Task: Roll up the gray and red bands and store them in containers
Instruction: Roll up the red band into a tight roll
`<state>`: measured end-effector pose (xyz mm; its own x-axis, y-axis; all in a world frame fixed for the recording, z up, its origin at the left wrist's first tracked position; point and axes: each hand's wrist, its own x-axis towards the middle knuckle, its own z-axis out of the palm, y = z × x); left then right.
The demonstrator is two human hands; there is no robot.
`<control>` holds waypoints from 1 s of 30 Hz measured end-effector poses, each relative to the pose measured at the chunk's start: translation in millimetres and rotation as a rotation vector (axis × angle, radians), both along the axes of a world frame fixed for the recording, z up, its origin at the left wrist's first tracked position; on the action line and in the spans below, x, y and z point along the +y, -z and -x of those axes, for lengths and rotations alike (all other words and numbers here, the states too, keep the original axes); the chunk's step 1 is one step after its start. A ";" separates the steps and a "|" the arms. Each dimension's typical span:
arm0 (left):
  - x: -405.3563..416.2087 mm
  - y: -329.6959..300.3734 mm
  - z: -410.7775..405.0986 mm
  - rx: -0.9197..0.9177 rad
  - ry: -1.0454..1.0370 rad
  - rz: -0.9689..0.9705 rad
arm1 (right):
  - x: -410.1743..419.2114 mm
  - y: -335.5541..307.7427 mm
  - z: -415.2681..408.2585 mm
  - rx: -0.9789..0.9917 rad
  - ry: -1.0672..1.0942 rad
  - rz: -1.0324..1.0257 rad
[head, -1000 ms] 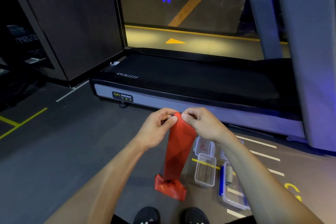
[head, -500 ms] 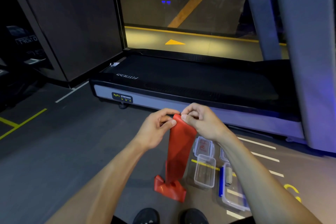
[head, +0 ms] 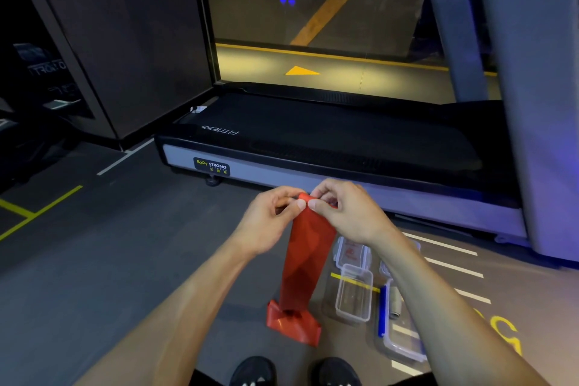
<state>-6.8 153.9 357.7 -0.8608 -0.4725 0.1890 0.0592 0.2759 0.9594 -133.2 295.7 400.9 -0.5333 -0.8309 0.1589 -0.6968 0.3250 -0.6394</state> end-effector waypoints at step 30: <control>-3.3 -0.1 -2.3 -0.044 0.023 0.069 | 1.0 1.3 2.3 -0.136 -0.045 -0.015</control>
<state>-4.5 150.6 357.8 -0.8795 -0.4397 0.1821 0.0245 0.3402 0.9400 -135.4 296.7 399.6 -0.5109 -0.8564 0.0754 -0.6186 0.3053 -0.7240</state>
